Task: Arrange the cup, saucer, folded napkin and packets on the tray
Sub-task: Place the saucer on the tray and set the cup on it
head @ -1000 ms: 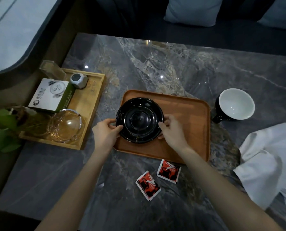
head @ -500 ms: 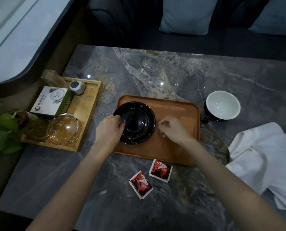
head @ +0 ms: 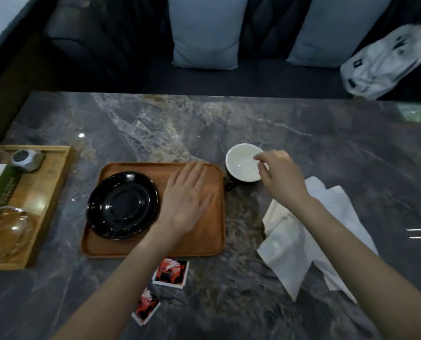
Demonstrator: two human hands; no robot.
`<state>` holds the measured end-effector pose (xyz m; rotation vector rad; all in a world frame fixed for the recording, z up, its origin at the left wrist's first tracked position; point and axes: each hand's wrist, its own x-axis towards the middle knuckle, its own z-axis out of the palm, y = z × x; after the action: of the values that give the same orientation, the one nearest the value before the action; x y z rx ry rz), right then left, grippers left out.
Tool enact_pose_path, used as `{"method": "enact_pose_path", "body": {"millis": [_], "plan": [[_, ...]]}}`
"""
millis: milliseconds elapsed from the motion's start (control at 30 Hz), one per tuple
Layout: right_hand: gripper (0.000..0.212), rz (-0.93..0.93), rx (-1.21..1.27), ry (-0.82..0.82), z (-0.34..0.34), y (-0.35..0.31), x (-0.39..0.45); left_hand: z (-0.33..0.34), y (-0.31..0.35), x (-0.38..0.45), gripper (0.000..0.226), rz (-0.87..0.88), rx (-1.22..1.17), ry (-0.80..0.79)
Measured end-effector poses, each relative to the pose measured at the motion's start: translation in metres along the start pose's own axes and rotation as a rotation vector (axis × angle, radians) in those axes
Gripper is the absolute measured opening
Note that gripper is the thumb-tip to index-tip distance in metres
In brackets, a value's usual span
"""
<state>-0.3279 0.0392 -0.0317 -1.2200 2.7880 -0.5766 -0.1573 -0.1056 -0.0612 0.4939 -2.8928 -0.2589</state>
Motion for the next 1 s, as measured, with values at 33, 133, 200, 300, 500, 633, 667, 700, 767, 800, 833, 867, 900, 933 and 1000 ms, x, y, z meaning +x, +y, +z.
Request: {"method": "enact_pose_path", "body": {"millis": [33, 133, 200, 300, 500, 633, 667, 700, 767, 800, 833, 867, 900, 933, 1000], "plan": [[0.028, 0.007, -0.013, 0.020, 0.001, 0.010, 0.003, 0.007, 0.008, 0.004, 0.057, 0.001, 0.005, -0.039], [0.038, 0.068, 0.035, -0.026, 0.009, 0.035, 0.013, 0.026, 0.026, 0.016, 0.060, -0.035, -0.018, -0.133], [0.044, 0.155, 0.140, -0.151, 0.016, 0.045, 0.020, 0.035, 0.035, 0.023, 0.055, -0.096, -0.106, -0.168], [0.048, 0.279, 0.319, -0.270, 0.025, 0.054, 0.027, 0.042, 0.043, 0.034, 0.033, -0.204, -0.265, -0.218], [0.036, 0.385, 0.564, -0.287, 0.030, 0.053, 0.034, 0.043, 0.046, 0.041, 0.018, -0.309, -0.469, -0.252], [0.035, 0.384, 0.586, -0.291, 0.024, 0.048, 0.036, 0.038, 0.043, 0.043, 0.013, -0.349, -0.538, -0.222], [0.035, 0.380, 0.566, -0.291, 0.023, 0.047, 0.037, 0.036, 0.042, 0.044, 0.012, -0.351, -0.539, -0.224], [0.035, 0.375, 0.542, -0.291, 0.021, 0.045, 0.038, 0.035, 0.041, 0.045, 0.012, -0.343, -0.539, -0.228], [0.034, 0.365, 0.484, -0.297, 0.016, 0.041, 0.038, 0.028, 0.040, 0.045, 0.013, -0.308, -0.552, -0.226], [0.035, 0.361, 0.458, -0.299, 0.013, 0.039, 0.038, 0.024, 0.039, 0.044, 0.014, -0.291, -0.567, -0.216], [0.034, 0.360, 0.447, -0.298, 0.009, 0.037, 0.038, 0.019, 0.038, 0.044, 0.017, -0.285, -0.578, -0.207], [0.034, 0.359, 0.449, -0.290, 0.005, 0.034, 0.037, 0.014, 0.037, 0.045, 0.022, -0.286, -0.581, -0.196], [0.033, 0.357, 0.459, -0.275, 0.001, 0.031, 0.036, 0.008, 0.036, 0.045, 0.026, -0.290, -0.578, -0.198], [0.032, 0.352, 0.469, -0.255, -0.004, 0.026, 0.036, 0.003, 0.034, 0.046, 0.026, -0.290, -0.575, -0.213], [0.031, 0.326, 0.485, -0.223, -0.014, 0.015, 0.035, -0.011, 0.029, 0.045, 0.016, -0.278, -0.570, -0.241]]}}
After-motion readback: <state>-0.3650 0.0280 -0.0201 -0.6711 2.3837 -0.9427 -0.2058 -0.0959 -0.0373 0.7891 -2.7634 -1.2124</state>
